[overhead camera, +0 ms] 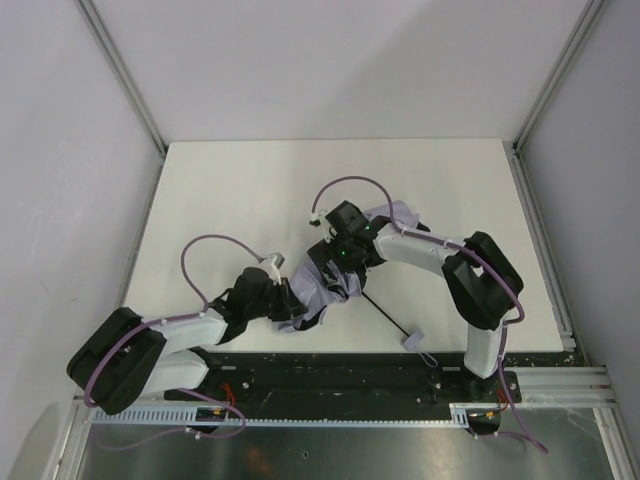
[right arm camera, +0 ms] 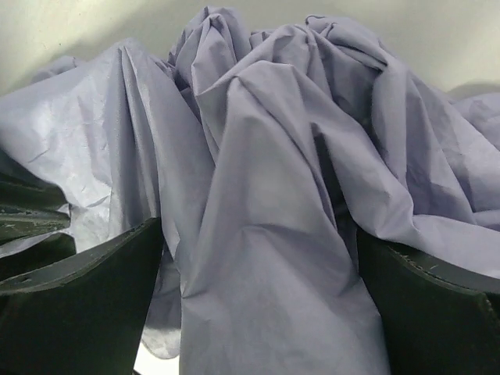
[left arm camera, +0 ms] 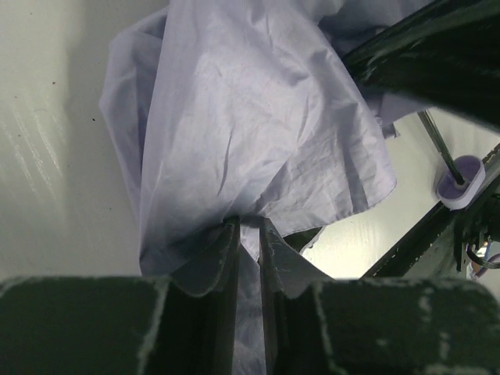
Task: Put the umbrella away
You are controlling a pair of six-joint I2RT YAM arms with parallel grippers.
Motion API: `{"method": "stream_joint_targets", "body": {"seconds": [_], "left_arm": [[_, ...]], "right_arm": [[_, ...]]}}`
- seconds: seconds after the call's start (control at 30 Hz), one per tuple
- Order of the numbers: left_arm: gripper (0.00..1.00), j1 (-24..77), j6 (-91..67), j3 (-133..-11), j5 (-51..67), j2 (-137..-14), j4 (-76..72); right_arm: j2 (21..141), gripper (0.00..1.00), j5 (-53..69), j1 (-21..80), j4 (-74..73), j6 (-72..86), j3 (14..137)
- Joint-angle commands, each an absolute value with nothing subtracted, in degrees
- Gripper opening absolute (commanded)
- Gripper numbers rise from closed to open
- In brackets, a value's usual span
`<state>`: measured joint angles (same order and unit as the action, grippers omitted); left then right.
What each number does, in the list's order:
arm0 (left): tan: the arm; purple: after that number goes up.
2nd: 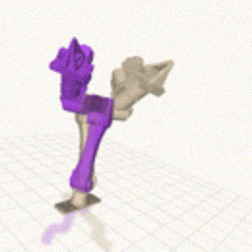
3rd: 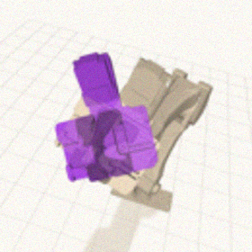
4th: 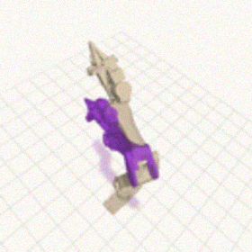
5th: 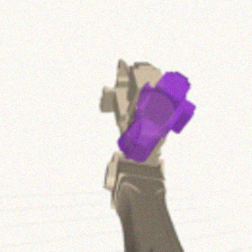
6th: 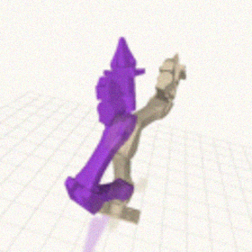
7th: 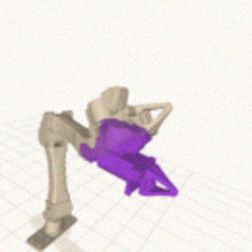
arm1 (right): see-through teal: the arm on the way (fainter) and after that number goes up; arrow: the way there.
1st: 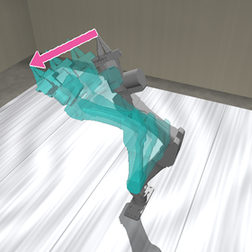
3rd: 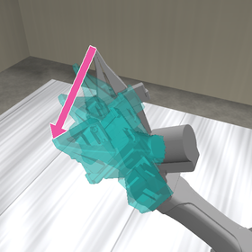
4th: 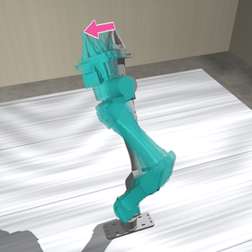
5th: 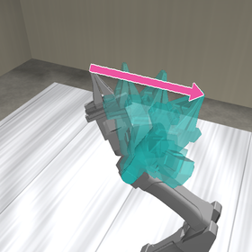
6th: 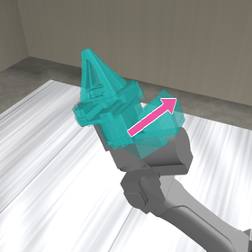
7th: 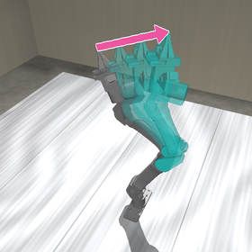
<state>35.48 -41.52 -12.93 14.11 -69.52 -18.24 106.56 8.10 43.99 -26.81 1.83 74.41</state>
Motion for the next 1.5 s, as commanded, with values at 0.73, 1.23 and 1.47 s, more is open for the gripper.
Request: {"method": "stream_joint_targets", "body": {"seconds": [0.73,1.23,1.47], "left_arm": [[0.19,35.2,-40.0,-11.4,13.0,-66.6,-19.0],[0.19,35.1,-39.9,-11.5,13.8,-66.0,-19.0],[0.18,35.1,-39.8,-11.2,13.8,-66.1,-19.0]], "right_arm": [[91.9,0.99,10.4,42.3,-33.9,2.7,78.9],[105.6,0.99,7.6,42.7,-30.3,-4.3,79.6],[110.4,0.99,6.4,45.2,-29.3,-1.9,77.8]]}}
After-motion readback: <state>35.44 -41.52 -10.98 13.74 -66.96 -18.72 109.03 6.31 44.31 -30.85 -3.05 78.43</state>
